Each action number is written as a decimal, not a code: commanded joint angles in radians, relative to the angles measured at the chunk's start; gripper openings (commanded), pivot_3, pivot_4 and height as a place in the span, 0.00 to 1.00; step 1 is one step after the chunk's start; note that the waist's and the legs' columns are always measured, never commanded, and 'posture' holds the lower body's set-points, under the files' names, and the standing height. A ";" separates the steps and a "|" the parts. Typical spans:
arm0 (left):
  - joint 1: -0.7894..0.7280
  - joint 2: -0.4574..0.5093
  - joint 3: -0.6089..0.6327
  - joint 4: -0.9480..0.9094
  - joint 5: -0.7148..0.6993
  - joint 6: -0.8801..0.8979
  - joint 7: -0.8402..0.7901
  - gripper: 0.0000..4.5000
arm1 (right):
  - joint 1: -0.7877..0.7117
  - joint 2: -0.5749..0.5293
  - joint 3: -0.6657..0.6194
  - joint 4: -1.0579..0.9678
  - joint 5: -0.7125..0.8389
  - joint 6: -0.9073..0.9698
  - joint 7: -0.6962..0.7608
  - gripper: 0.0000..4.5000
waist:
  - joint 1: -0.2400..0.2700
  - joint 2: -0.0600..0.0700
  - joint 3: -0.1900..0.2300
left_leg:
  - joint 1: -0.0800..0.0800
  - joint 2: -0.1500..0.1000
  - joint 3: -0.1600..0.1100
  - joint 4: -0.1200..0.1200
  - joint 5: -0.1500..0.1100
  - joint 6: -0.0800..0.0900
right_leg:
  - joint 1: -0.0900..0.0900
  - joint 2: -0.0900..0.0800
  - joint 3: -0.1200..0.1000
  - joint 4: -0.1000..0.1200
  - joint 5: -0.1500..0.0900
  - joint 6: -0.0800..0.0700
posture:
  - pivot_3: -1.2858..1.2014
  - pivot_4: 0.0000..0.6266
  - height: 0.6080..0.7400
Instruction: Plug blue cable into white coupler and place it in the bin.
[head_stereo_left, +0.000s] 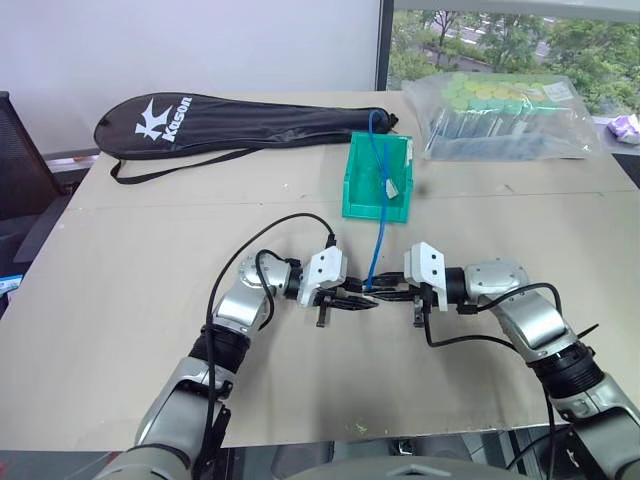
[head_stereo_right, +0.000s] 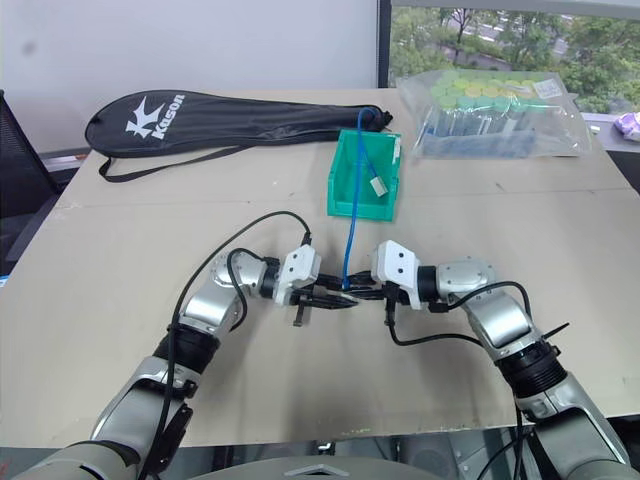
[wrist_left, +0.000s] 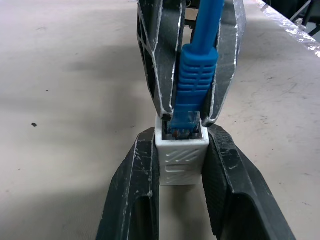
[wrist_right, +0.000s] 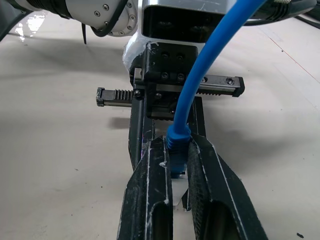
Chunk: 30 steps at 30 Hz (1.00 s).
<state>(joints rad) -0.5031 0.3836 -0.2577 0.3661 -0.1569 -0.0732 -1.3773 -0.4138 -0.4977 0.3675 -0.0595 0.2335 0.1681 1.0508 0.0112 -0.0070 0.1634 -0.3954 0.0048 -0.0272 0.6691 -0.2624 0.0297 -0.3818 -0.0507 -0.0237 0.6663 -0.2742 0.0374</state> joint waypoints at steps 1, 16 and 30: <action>-0.013 -0.022 0.004 -0.031 -0.029 -0.043 0.001 0.13 | 0.011 0.004 0.040 0.077 -0.066 0.021 -0.003 0.00 | 0.000 0.000 0.000 | 0.000 0.000 0.000 0.000 0.000 0.000 | 0.001 0.000 0.000 0.000 0.000 0.000 | 0.52 0.24 1.00; 0.092 0.080 0.039 -0.172 -0.044 0.010 0.008 0.81 | 0.000 0.064 -0.055 0.077 0.032 0.029 -0.011 0.00 | -0.021 -0.001 -0.002 | 0.009 0.001 0.002 -0.001 0.000 0.000 | 0.006 0.000 0.005 0.003 0.000 0.000 | 0.52 0.24 1.00; 0.346 0.190 0.385 -0.748 -0.251 0.550 0.510 0.81 | -0.302 0.166 -0.233 0.138 0.159 0.228 -0.123 0.00 | -0.023 0.000 0.001 | 0.003 0.001 0.001 -0.003 0.000 0.000 | 0.000 -0.006 0.007 0.001 0.000 0.000 | 0.52 0.24 1.00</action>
<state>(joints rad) -0.1659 0.5786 0.0802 -0.2849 -0.3652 0.4061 -0.9466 -0.6631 -0.3359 0.1823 0.0679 0.3676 0.3755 0.9515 -0.0122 -0.0067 0.1647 -0.3934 0.0060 -0.0261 0.6665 -0.2626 0.0296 -0.3826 -0.0567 -0.0164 0.6670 -0.2739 0.0378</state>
